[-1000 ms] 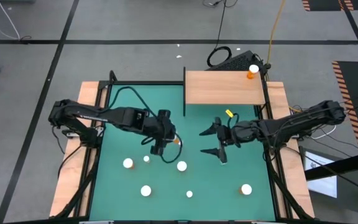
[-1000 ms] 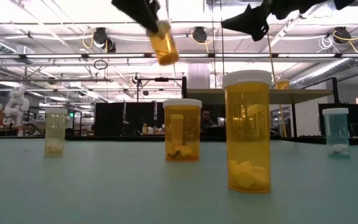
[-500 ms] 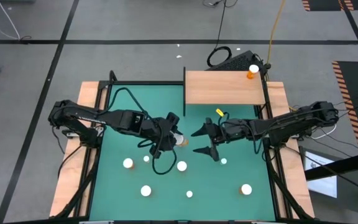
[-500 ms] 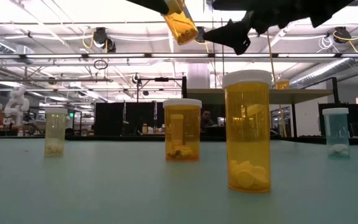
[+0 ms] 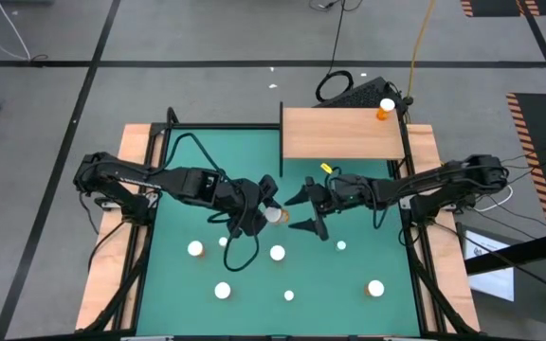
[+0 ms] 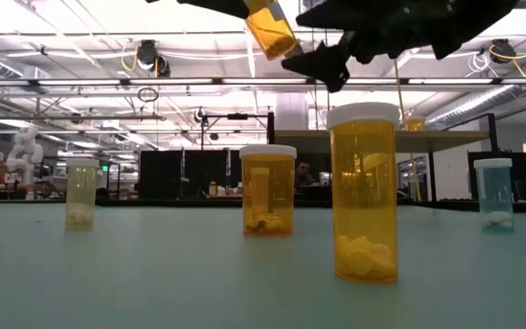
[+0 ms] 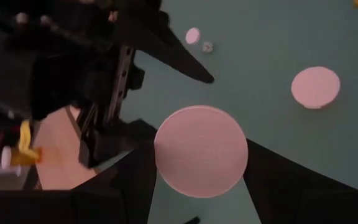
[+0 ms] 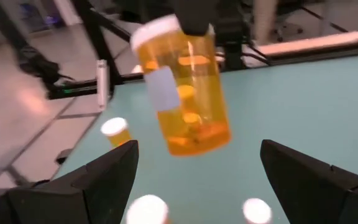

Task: Pick and place medicine bottles onto shelf by color
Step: Put the orange pill bottle on the shelf

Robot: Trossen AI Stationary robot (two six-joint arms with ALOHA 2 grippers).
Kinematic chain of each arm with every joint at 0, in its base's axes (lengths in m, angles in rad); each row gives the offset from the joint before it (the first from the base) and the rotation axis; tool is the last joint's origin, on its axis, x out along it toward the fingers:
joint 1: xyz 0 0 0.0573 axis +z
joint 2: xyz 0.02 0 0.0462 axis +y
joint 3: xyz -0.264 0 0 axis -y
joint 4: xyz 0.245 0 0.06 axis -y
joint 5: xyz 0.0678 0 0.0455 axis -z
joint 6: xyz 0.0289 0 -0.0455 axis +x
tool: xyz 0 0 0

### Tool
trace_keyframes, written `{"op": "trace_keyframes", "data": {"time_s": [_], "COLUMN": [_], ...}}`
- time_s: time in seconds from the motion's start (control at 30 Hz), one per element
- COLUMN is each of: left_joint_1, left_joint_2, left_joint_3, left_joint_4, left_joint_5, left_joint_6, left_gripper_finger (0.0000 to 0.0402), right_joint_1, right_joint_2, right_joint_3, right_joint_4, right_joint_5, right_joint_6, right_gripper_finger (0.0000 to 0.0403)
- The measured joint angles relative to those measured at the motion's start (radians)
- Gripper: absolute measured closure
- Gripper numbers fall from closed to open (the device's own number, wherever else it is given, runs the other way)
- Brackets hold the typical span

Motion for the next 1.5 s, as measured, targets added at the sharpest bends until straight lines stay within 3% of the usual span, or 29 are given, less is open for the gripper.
{"op": "trace_keyframes", "data": {"time_s": [0.23,0.63,0.77,0.97,1.17,1.3,1.5], "left_joint_1": [0.000,0.000,0.000,0.000,-0.001,-0.002,-0.017], "left_joint_2": [0.000,0.000,0.000,0.000,0.000,0.000,0.001], "left_joint_3": [0.000,0.000,0.000,0.000,0.000,-0.001,-0.001], "left_joint_4": [0.034,0.095,0.113,0.121,0.134,0.188,0.263], "left_joint_5": [0.024,0.059,0.059,0.061,0.063,0.068,0.040], "left_joint_6": [0.109,0.268,0.279,0.293,0.223,0.079,-0.091], "left_gripper_finger": [0.0185,0.0185,0.0185,0.0185,0.0185,0.0166,0.0099], "right_joint_1": [-0.001,-0.002,-0.002,-0.009,-0.009,-0.008,-0.008], "right_joint_2": [0.028,0.046,0.046,0.046,0.046,0.044,0.046], "right_joint_3": [0.000,0.000,0.000,0.000,0.000,0.000,0.000], "right_joint_4": [0.081,0.165,0.171,0.163,0.163,0.177,0.182], "right_joint_5": [-0.110,-0.141,-0.147,-0.192,-0.192,-0.203,-0.188], "right_joint_6": [-0.034,-0.036,-0.035,-0.018,-0.019,-0.035,-0.055], "right_gripper_finger": [0.0069,0.0072,0.0095,0.0168,0.0236,0.0238,0.0215]}}
